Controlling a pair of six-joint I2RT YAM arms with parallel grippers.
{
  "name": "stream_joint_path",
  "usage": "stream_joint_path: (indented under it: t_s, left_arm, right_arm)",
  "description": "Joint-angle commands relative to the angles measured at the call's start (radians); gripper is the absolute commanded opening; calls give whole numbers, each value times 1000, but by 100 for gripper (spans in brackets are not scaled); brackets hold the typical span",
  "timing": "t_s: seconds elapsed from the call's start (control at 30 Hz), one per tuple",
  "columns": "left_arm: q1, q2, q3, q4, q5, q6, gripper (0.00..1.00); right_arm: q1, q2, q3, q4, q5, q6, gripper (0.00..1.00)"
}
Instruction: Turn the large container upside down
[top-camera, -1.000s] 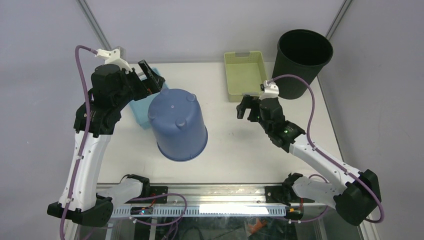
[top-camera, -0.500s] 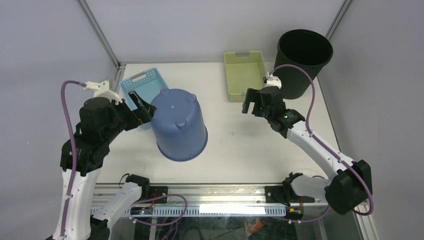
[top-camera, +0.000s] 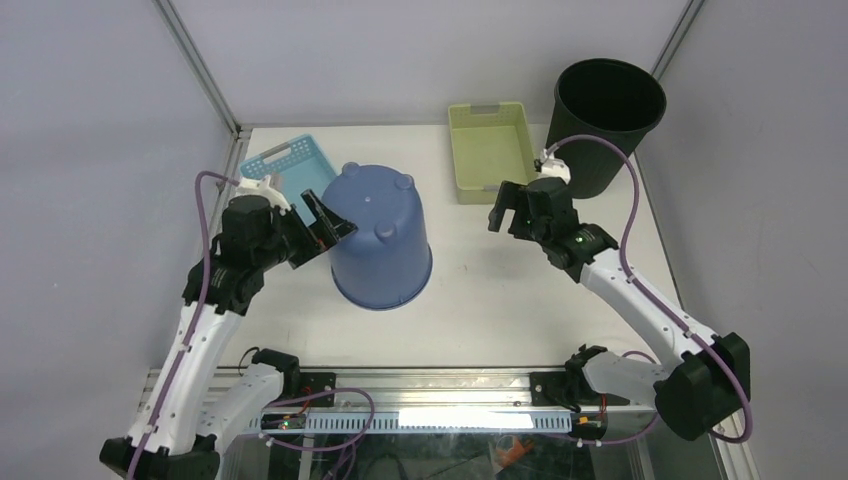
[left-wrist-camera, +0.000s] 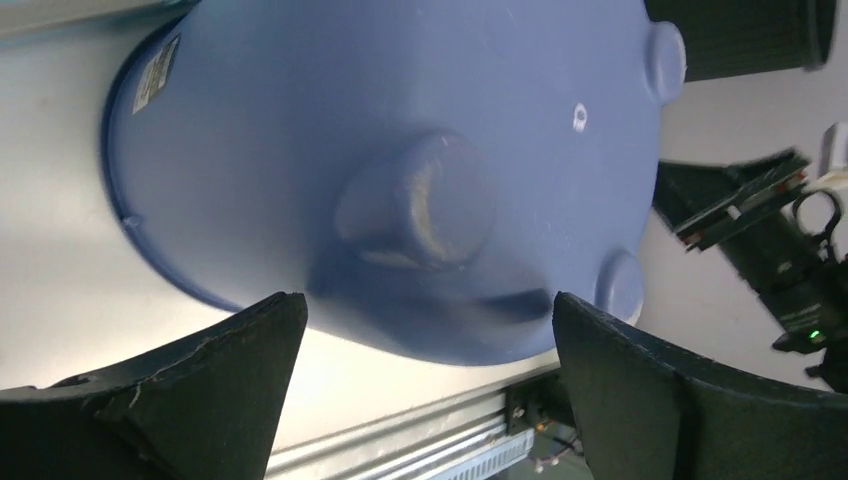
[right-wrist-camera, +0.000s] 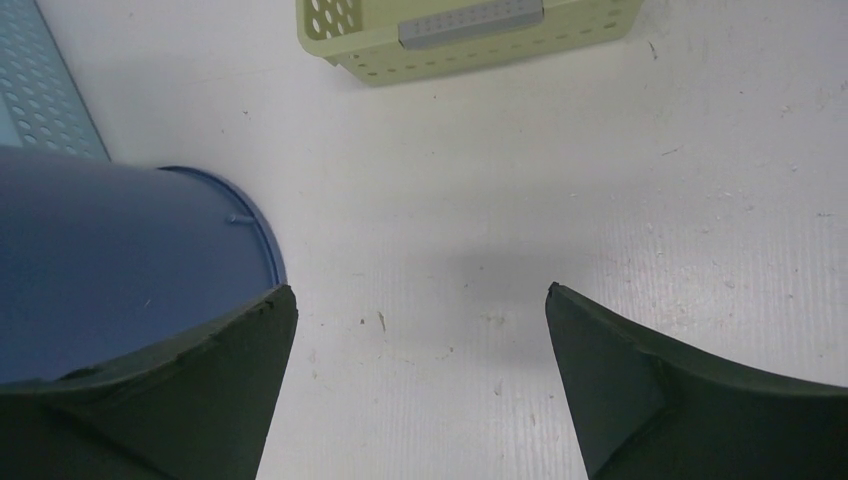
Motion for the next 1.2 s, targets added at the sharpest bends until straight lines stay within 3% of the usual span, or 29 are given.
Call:
stream_joint_path:
  t_s: [0.0, 0.1, 0.2, 0.37, 0.47, 0.6, 0.77, 0.8, 0.9, 0.97, 1.17]
  left_arm:
    - [-7, 110, -32, 386, 34, -88, 99]
    - [-9, 224, -11, 542, -60, -71, 99]
    - [-8, 359, 89, 598, -110, -26, 99]
    - [-11, 447, 298, 571, -110, 98, 99]
    - [-10, 443, 388, 471, -154, 183, 99]
    - [-8, 396, 421, 307, -268, 262, 99]
    - [7, 315, 386, 134, -414, 267, 99]
    - [7, 304, 385, 100, -435, 261, 99]
    - [8, 267, 382, 46, -450, 249, 99]
    - [7, 251, 373, 29, -446, 250, 99]
    - [7, 271, 345, -15, -475, 265, 99]
  right_arm:
    - [-6, -90, -5, -19, -1, 20, 99]
    - [-5, -138, -16, -29, -51, 7, 99]
    - [-5, -185, -26, -24, -149, -26, 99]
    - [3, -209, -77, 61, -455, -33, 99]
    - [126, -153, -114, 185, -544, 34, 99]
    - [339, 15, -107, 380, -453, 156, 99]
    - [380, 257, -25, 626, -437, 256, 99]
    - [381, 304, 20, 622, -437, 256, 99]
    - [375, 431, 193, 497, -69, 385, 99]
    - [357, 514, 283, 477, 64, 441, 100]
    - [345, 596, 438, 422, 76, 403, 99]
